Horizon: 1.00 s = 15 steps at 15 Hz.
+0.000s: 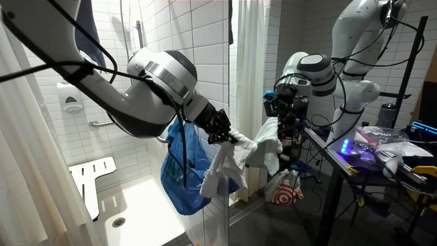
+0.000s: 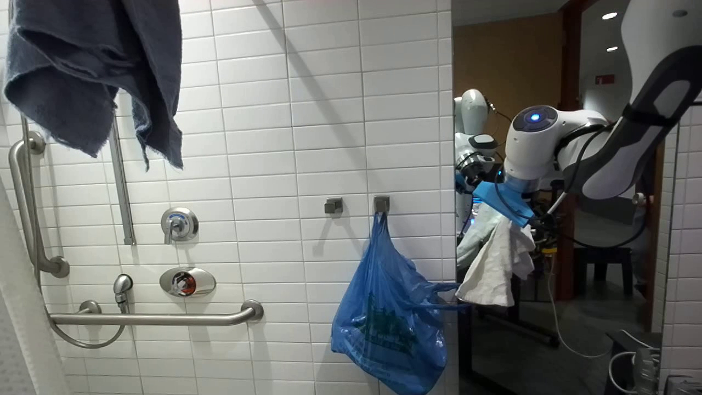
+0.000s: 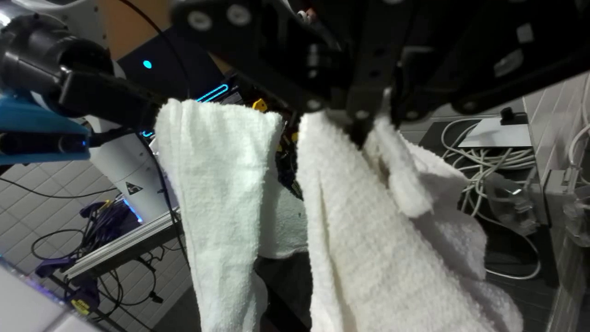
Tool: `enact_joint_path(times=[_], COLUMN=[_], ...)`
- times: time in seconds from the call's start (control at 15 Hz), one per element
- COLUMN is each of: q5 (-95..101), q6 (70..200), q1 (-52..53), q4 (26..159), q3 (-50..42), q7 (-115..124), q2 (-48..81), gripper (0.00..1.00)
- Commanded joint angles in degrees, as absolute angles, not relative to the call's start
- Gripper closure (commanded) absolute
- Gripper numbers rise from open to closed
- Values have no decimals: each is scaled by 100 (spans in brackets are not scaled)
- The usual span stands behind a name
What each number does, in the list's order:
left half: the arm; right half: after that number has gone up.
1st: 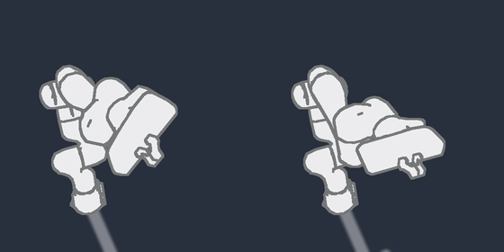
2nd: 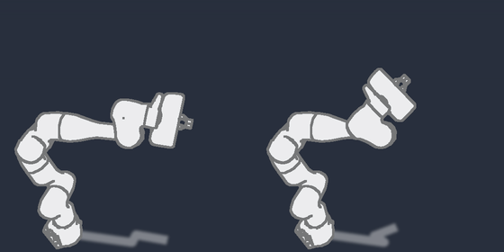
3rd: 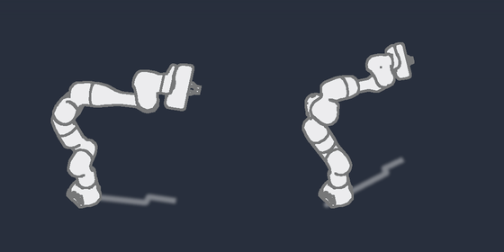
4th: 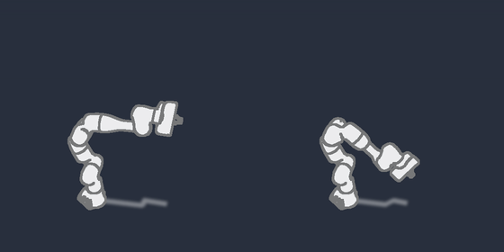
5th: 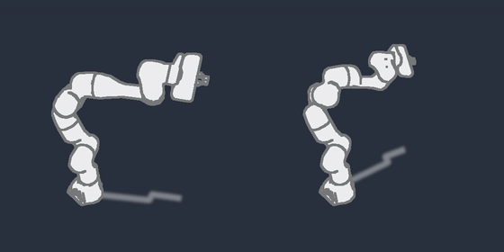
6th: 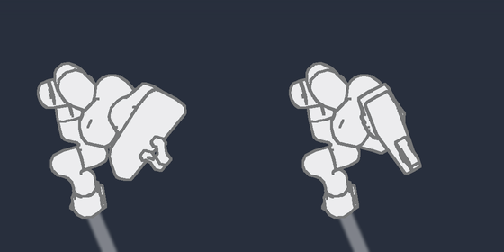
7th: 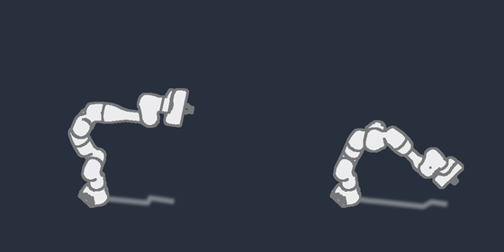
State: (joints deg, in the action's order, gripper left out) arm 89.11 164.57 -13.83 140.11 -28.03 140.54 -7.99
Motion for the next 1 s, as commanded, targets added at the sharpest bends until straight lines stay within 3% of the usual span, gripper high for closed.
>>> enact_joint_path(times=[0.0,0.27,0.93], q5=[9368,10656,10706], q6=[16227,15685,14186], q1=[-1391,-1352,-468], q4=[13938,13876,14060], q3=[-2736,-2622,-3228], q7=[14502,15666,14902], q2=[-885,-1060,-2784], gripper=[99,99,99])
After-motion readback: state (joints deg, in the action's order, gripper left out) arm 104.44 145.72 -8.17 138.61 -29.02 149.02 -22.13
